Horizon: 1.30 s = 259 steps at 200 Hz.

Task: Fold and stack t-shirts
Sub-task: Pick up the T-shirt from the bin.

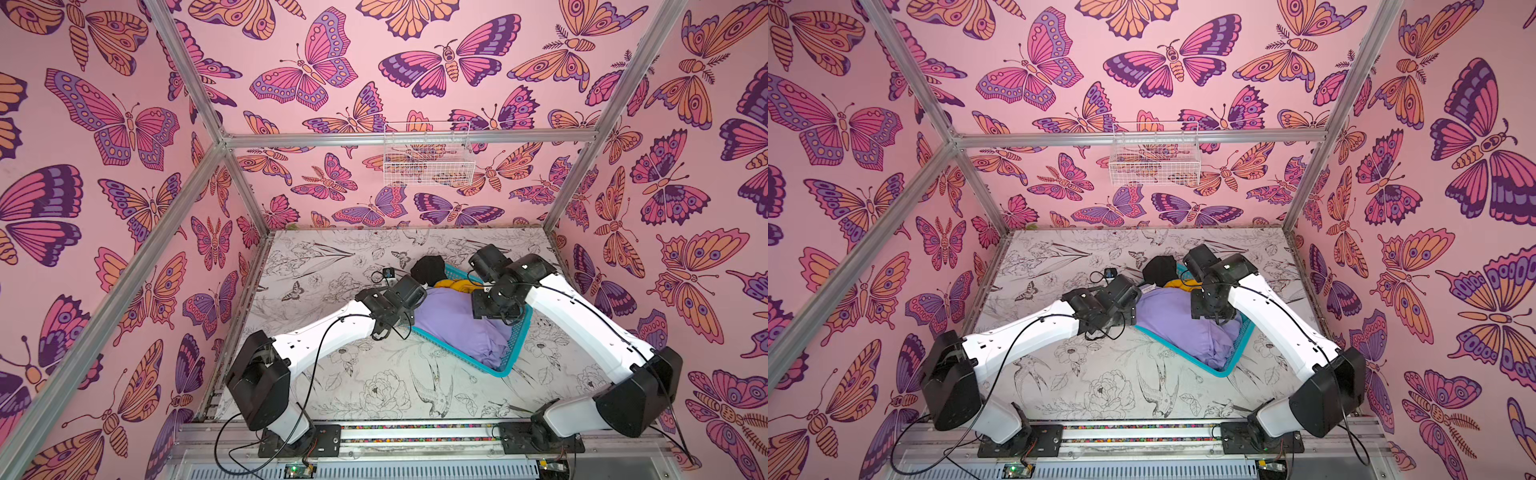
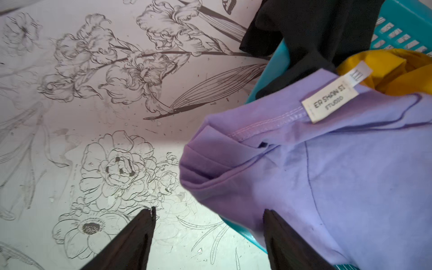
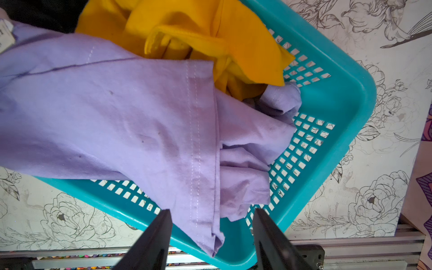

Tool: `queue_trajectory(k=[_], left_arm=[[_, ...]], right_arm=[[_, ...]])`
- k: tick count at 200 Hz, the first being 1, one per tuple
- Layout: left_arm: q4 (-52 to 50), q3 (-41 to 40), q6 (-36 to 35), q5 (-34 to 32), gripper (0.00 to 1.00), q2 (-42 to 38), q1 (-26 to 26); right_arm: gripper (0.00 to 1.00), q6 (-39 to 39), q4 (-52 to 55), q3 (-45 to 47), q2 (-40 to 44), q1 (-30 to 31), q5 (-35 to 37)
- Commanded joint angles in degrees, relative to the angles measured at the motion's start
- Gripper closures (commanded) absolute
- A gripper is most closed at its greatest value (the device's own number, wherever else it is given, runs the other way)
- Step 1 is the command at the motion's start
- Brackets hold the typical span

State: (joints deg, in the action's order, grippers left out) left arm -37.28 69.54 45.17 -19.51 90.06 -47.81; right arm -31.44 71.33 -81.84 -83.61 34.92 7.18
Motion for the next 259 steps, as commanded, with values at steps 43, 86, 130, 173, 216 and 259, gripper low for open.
queue_trajectory(k=[43,86,130,173,216,259], left_arm=[[12.73,-3.28,-4.51,10.26,0.28,-1.36,4.69],[13.28,0.71,-6.58,15.21,0.34,1.27,4.75],[14.66,2.02,-7.37,20.1,1.0,3.95,4.75],[10.41,3.71,-7.89,16.04,1.0,3.25,4.49],[1.82,13.56,-12.76,8.47,1.0,-0.97,2.69],[-8.1,33.85,-20.7,-0.26,1.0,-2.22,-0.1]], right_arm=[[0.39,0.32,2.72,0.15,1.29,0.23,1.63],[0.4,-0.41,0.5,0.8,-0.21,0.33,-0.44],[0.43,0.37,0.48,1.34,-0.8,0.31,0.29],[0.46,0.5,-0.2,2.57,-1.21,0.16,2.78],[0.52,1.7,-2.09,4.24,-2.1,-1.17,4.94],[0.78,4.78,-6.42,7.36,-5.95,-4.57,5.38]])
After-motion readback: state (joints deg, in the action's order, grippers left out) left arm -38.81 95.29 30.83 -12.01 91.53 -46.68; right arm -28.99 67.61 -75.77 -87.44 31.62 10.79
